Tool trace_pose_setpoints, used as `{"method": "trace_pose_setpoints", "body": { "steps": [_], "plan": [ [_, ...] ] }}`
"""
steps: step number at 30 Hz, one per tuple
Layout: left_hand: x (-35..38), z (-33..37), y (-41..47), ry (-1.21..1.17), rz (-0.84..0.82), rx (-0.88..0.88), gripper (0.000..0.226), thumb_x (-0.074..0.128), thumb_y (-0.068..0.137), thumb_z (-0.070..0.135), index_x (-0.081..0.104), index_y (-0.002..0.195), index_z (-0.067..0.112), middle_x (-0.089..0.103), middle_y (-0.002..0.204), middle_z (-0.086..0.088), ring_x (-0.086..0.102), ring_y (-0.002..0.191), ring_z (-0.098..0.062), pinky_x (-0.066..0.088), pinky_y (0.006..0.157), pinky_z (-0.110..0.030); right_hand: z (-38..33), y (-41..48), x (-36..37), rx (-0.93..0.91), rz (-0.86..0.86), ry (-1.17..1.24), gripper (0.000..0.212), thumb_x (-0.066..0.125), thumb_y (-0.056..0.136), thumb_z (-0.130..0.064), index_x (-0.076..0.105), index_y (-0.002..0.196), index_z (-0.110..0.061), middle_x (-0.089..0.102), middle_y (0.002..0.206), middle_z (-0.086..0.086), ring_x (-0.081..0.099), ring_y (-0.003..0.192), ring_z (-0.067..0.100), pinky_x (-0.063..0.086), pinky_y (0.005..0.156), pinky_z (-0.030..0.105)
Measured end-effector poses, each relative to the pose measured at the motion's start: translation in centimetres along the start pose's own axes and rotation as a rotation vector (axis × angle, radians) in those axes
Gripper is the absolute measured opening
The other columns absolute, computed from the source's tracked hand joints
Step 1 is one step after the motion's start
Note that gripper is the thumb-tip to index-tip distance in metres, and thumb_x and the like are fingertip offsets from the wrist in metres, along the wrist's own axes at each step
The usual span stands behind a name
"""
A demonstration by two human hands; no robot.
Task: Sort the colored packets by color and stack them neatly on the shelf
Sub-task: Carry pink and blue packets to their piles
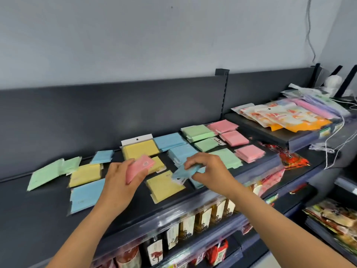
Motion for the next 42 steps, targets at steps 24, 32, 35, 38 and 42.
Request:
{"method": "trace_pose_setpoints", "body": {
  "steps": [24, 32, 35, 38, 42],
  "plan": [
    [8.8, 12.3, 3.0, 0.167, 0.198, 0.063, 0.075, 0.041, 0.074, 0.063, 0.034, 0.139, 0.026, 0.030, 0.111, 0.012, 0.036, 0.110, -0.007, 0.036, 0.093, -0.025, 9.2, 4.8, -2.5, -0.316, -0.604, -0.115, 0.045, 0.044, 0.080, 0.011, 0.074, 0.100, -0.017, 0.068, 0.116, -0.007, 0.055, 0.112, 0.009, 0.040, 0.102, 0.023],
    [14.3, 17.9, 8.6, 0.203, 0.024, 0.309, 0.077, 0.033, 0.073, 0.069, 0.030, 0.139, 0.029, 0.025, 0.112, 0.015, 0.033, 0.111, -0.004, 0.037, 0.094, -0.022, 15.2, 7.5, -9.8, -0.084, -0.065, 0.048, 0.036, 0.045, 0.073, 0.010, 0.070, 0.070, -0.017, 0.057, 0.060, -0.029, 0.053, 0.065, -0.014, 0.036, 0.061, 0.006],
    [16.5, 19.5, 9.7, 0.227, -0.041, 0.373, 0.075, 0.037, 0.077, 0.066, 0.028, 0.141, 0.028, 0.025, 0.113, 0.014, 0.032, 0.113, -0.005, 0.036, 0.098, -0.023, 18.4, 7.5, -12.2, 0.081, 0.122, 0.076, 0.038, 0.047, 0.078, 0.015, 0.075, 0.084, -0.010, 0.063, 0.076, -0.019, 0.058, 0.071, -0.010, 0.043, 0.068, 0.006],
    [18.4, 20.7, 10.5, 0.279, -0.093, 0.438, 0.069, 0.043, 0.082, 0.062, 0.026, 0.141, 0.030, 0.028, 0.117, 0.011, 0.030, 0.112, -0.005, 0.030, 0.097, -0.017, 20.2, 7.6, -14.7, 0.135, 0.283, 0.129, 0.043, 0.045, 0.079, 0.016, 0.075, 0.085, -0.013, 0.068, 0.082, -0.013, 0.060, 0.078, -0.014, 0.044, 0.073, 0.002],
    [20.8, 22.8, 11.0, 0.318, -0.167, 0.487, 0.068, 0.044, 0.083, 0.061, 0.024, 0.141, 0.031, 0.028, 0.119, 0.010, 0.031, 0.112, -0.006, 0.031, 0.098, -0.020, 21.5, 8.2, -17.0, 0.135, 0.334, 0.172, 0.045, 0.044, 0.080, 0.016, 0.072, 0.084, -0.018, 0.066, 0.083, -0.016, 0.060, 0.080, -0.015, 0.043, 0.074, 0.001]
  ]
}}
Point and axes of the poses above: each hand's wrist, its own y-axis towards the middle knuckle, its own x-axis out of the palm, z = x × y, the point moved 5 cm from there along y, towards the middle knuckle
